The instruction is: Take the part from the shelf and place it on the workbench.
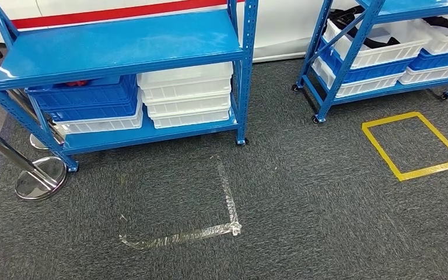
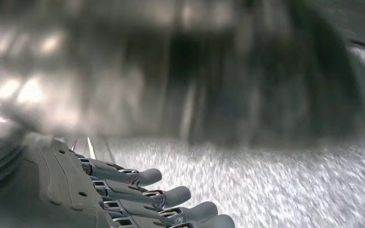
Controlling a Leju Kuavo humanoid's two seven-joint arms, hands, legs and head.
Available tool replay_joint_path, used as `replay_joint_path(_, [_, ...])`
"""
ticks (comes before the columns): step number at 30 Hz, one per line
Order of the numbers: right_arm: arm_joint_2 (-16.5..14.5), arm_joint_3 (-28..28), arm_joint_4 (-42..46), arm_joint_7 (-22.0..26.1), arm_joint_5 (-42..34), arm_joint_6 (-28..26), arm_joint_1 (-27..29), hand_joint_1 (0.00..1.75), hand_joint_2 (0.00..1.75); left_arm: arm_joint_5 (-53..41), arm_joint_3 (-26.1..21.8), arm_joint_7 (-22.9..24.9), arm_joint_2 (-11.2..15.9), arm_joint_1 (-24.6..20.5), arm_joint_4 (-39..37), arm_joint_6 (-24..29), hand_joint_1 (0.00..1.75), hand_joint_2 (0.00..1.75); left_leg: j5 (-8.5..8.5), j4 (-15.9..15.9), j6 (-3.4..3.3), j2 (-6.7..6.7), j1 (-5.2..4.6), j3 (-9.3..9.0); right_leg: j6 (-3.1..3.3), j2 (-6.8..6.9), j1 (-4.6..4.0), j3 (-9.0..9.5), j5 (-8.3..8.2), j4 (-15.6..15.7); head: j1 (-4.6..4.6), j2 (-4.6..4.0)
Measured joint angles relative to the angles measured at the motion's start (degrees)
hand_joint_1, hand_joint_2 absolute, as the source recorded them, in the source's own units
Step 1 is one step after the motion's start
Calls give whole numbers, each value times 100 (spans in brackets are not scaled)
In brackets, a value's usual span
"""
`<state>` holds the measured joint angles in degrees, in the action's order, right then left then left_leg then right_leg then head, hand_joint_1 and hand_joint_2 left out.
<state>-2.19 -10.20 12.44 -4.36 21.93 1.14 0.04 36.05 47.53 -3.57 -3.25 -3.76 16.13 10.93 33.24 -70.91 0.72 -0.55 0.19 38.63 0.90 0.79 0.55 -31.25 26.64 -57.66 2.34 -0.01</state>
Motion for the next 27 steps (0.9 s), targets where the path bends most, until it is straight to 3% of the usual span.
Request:
replay_joint_path(1, [4,17,31,21,-69,-5,11,0,0,-113,-115,9,14,75,0,-34,0,0,107,-305,15,9,4,134,2,7,-2,-2,2,-3,0,0])
replay_joint_path(2, [6,33,70,39,-136,-8,9,0,0,-221,-225,17,26,152,0,-64,0,0,101,-417,23,15,4,179,3,9,-3,-2,5,-5,-1,1])
replay_joint_path(3, [7,49,119,54,-200,-9,-2,0,0,-326,-333,27,40,226,0,-95,0,0,-13,-300,22,19,4,114,1,10,-3,4,9,-7,-2,0])
replay_joint_path(6, [10,107,301,82,-386,-16,-56,0,0,-637,-669,63,90,435,-2,-189,0,0,-524,864,-24,49,-6,-486,-34,9,-14,41,36,-13,0,0])
replay_joint_path(8, [22,162,425,114,-524,-21,-78,0,87,-859,-920,87,113,563,-3,-254,0,0,-610,1268,-83,62,-26,-695,-85,11,-32,47,50,-20,7,0])
replay_joint_path(10, [43,221,534,148,-687,-25,-68,0,175,-1121,-1214,109,133,680,-3,-335,0,0,-625,1295,-147,52,-33,-709,-145,12,-37,45,54,-21,11,0])
replay_joint_path(11, [56,250,573,159,-770,-26,-42,0,175,-1263,-1360,119,140,720,-2,-376,0,0,-627,1303,-160,49,-40,-713,-156,8,-37,46,55,-20,11,0])
replay_joint_path(12, [69,281,603,169,-859,-28,-9,0,175,-1413,-1508,134,147,759,-1,-422,0,0,-631,1314,-169,48,-40,-719,-114,7,-41,50,66,-17,24,0])
replay_joint_path(14, [98,342,646,198,-1025,-35,79,0,175,-1695,-1775,165,169,825,4,-501,0,0,-626,1319,-164,45,-48,-728,25,4,-50,59,68,-5,47,0])
replay_joint_path(15, [108,372,666,215,-1110,-39,127,0,131,-1832,-1912,180,184,861,9,-541,0,0,-626,1319,-166,42,-46,-728,80,8,-53,62,67,3,57,1])
replay_joint_path(18, [128,455,713,256,-1354,-49,290,0,0,-2242,-2331,210,210,940,50,-664,0,0,-619,1317,-179,41,-59,-723,68,6,-46,64,46,17,59,1])
replay_joint_path(20, [140,506,740,273,-1514,-61,395,0,0,-2500,-2603,231,219,981,90,-744,0,0,-612,1315,-189,44,-64,-723,43,4,-43,65,40,27,58,1])
replay_joint_path(24, [167,614,786,343,-1843,-87,568,0,0,-3043,-3139,280,249,1049,192,-900,0,0,-603,1308,-203,45,-66,-722,-124,2,-33,75,38,53,58,1])
replay_joint_path(27, [182,659,805,370,-2027,-100,641,0,0,-3349,-3436,309,274,1089,252,-992,0,0,-602,1308,-204,45,-65,-723,-147,2,-34,75,39,55,56,0])
